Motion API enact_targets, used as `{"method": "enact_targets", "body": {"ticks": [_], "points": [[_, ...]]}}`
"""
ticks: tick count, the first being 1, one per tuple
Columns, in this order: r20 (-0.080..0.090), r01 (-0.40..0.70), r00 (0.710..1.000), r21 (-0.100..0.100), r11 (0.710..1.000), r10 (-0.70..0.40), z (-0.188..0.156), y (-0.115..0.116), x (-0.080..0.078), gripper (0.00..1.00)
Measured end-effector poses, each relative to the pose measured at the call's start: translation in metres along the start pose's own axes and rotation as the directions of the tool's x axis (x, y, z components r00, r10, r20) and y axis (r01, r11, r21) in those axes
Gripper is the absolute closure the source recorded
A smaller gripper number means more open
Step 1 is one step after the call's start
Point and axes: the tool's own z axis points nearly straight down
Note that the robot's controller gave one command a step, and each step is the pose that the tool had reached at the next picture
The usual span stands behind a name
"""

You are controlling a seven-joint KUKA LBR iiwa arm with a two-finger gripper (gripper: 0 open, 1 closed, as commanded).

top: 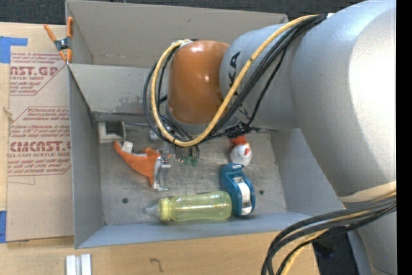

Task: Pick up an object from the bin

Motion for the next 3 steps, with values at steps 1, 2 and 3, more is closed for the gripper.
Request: {"method": "enact_targets", "body": {"ticks": [1,2,3], "points": [[0.007,-0.004,1.0,-0.002,1.0,0.004,0.013,0.001,-0.006,0.0],[0.011,-0.059,0.998,-0.004,0.998,0.059,0.046,-0.002,-0.017,1.0],[0.011,-0.059,0.998,-0.004,0.998,0.059,0.046,-0.002,-0.017,1.0]]}}
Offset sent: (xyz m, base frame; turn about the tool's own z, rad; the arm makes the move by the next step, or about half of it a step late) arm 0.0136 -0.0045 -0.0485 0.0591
